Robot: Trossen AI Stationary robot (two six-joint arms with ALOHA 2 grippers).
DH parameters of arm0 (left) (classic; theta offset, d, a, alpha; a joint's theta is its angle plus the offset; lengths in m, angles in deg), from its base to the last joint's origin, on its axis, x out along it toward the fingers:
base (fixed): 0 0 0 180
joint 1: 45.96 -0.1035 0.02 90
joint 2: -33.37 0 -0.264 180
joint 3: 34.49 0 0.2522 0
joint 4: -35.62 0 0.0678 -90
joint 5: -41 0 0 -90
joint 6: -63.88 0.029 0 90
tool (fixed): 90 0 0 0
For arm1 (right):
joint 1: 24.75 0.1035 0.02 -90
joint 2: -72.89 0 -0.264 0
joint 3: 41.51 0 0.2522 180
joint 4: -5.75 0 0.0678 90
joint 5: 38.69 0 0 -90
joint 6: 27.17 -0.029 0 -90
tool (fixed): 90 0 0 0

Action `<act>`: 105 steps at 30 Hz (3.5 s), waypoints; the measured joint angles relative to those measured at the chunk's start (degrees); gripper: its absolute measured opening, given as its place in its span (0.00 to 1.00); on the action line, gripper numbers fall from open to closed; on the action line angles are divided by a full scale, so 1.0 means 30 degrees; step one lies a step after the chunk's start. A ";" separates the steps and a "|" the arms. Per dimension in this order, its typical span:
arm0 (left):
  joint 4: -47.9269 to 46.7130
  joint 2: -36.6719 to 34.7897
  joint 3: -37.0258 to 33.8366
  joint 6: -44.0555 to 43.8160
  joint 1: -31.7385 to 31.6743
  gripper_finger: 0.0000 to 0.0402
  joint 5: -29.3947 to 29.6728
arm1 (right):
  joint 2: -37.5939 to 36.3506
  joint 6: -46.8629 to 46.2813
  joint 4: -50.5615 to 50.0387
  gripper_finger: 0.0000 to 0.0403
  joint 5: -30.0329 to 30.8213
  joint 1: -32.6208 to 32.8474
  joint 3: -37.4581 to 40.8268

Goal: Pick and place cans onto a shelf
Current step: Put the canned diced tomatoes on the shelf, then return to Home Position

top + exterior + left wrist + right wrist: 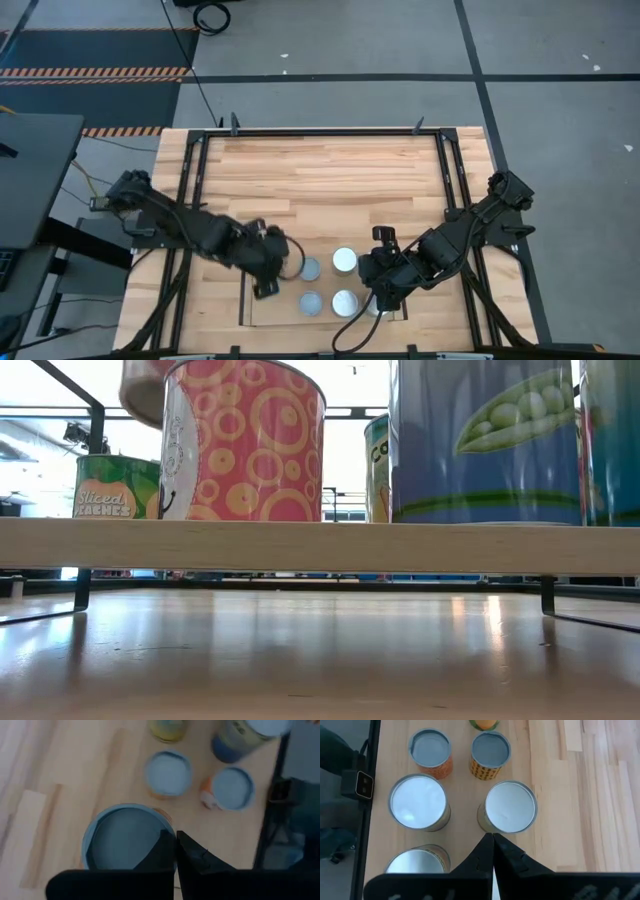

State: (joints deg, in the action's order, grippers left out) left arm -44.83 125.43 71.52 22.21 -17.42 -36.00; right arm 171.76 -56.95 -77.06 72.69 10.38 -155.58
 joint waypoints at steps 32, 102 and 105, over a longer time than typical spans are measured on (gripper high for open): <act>0.1429 0.6774 0.3138 -0.1380 0.5809 0.02 0.1814 | -0.0007 -0.0614 0.0011 0.02 -0.1024 0.0566 0.0000; 0.6628 0.8125 0.3108 0.4764 0.2220 0.04 0.3594 | -0.0008 -0.1621 0.2499 0.05 -0.3588 0.2583 -0.0007; 0.6143 0.7783 0.3102 0.4770 0.2233 0.01 0.3617 | -0.0161 -0.0711 0.2574 0.04 -0.3538 0.2764 -0.0006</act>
State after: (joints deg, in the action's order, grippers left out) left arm -26.40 148.78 80.83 36.52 -10.72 -25.15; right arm 171.28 -59.08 -69.34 62.07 18.67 -155.60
